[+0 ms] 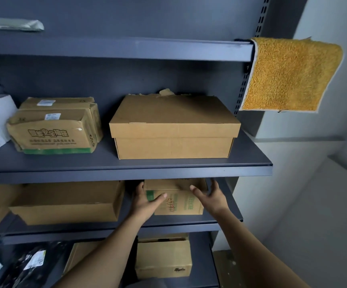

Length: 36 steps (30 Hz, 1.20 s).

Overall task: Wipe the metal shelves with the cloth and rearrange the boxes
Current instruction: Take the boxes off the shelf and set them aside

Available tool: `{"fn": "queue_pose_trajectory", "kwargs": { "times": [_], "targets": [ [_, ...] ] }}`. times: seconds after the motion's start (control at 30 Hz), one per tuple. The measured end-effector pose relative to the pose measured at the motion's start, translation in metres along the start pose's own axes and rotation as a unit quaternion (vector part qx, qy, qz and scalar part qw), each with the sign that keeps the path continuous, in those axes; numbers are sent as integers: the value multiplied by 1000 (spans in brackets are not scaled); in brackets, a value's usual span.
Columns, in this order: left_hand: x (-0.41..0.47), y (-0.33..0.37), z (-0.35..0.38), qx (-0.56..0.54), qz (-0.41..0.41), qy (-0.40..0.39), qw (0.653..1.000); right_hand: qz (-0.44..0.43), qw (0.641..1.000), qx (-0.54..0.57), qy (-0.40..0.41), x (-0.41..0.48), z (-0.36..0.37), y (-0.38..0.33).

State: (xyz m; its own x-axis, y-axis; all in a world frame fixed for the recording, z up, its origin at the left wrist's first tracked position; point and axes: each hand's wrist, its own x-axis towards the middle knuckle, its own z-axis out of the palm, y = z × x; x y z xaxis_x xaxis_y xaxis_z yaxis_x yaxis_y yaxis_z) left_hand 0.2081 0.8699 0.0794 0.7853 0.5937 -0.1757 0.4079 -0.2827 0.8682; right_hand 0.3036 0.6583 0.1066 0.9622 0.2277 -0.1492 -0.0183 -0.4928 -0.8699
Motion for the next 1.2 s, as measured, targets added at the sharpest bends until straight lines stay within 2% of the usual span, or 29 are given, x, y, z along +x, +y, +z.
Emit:
{"fn": "queue_pose_trajectory", "kwargs": {
  "times": [0.2, 0.57, 0.73, 0.97, 1.2],
  "targets": [
    [12, -18, 20, -46, -1, 7, 999, 6, 1000, -17, -9, 7, 15, 21],
    [-42, -28, 17, -14, 3, 61, 998, -3, 996, -83, 13, -43, 6, 25],
    [-101, -3, 1, -23, 6, 83, 996, 11, 997, -73, 3, -93, -14, 8],
    [-185, 11, -20, -43, -3, 126, 991, 6, 1000, -8, 28, -163, -39, 4],
    [-226, 13, -39, -64, 39, 189, 979, -6, 997, 35, 70, -213, -55, -10]
  ]
}}
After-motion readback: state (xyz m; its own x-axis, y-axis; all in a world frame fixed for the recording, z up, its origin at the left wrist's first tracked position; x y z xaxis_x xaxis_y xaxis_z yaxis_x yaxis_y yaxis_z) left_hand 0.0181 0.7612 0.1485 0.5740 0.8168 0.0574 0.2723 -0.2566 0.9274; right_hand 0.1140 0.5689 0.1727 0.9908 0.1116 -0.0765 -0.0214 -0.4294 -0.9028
